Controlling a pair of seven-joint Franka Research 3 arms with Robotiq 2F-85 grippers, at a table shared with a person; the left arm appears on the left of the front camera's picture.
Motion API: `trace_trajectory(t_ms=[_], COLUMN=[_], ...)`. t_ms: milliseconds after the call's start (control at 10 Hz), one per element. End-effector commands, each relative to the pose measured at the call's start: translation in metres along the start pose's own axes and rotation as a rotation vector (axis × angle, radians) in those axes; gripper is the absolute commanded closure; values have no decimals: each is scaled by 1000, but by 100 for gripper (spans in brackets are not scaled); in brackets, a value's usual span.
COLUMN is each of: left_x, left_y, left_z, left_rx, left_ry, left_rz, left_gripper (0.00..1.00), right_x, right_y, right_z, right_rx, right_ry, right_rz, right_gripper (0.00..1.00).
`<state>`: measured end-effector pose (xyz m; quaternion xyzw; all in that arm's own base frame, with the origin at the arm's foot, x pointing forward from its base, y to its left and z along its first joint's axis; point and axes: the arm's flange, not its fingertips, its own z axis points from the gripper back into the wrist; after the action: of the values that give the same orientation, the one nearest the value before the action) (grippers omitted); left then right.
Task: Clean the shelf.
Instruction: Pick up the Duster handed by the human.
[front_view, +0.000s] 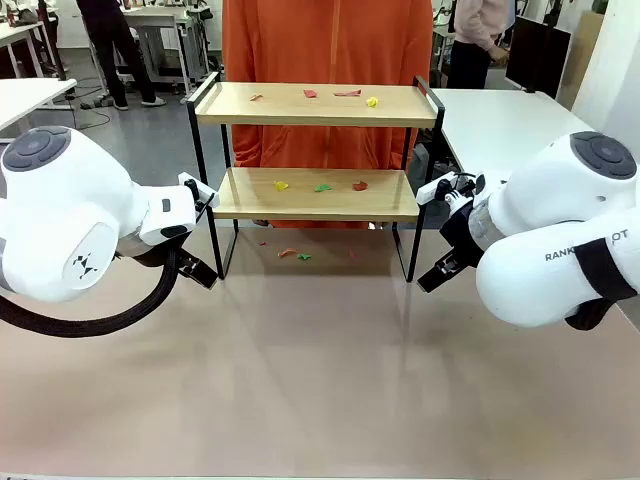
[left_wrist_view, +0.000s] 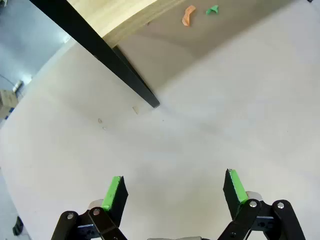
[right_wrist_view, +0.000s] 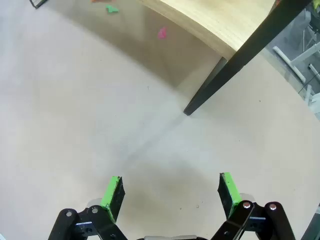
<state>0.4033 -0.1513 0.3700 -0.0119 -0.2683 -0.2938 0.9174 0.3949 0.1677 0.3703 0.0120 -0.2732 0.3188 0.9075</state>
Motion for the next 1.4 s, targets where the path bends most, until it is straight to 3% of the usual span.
trace_trajectory(t_ms=[0, 900, 1100, 1300], left_x=[0, 0, 16, 31], left_y=[0, 0, 17, 47], left_z=[0, 0, 38, 82], left_rx=[0, 0, -88, -184], left_ry=[0, 0, -58, -84], left_rz=[0, 0, -45, -71], left_gripper=[0, 0, 0, 0], right_x=[0, 0, 31, 39], right_y=[0, 0, -19, -48], right_z=[0, 0, 45, 88], right_rx=[0, 0, 1, 48], right_ry=[-1, 1, -74, -155], right_rz=[0, 1, 52, 54], right_gripper=[0, 0, 0, 0])
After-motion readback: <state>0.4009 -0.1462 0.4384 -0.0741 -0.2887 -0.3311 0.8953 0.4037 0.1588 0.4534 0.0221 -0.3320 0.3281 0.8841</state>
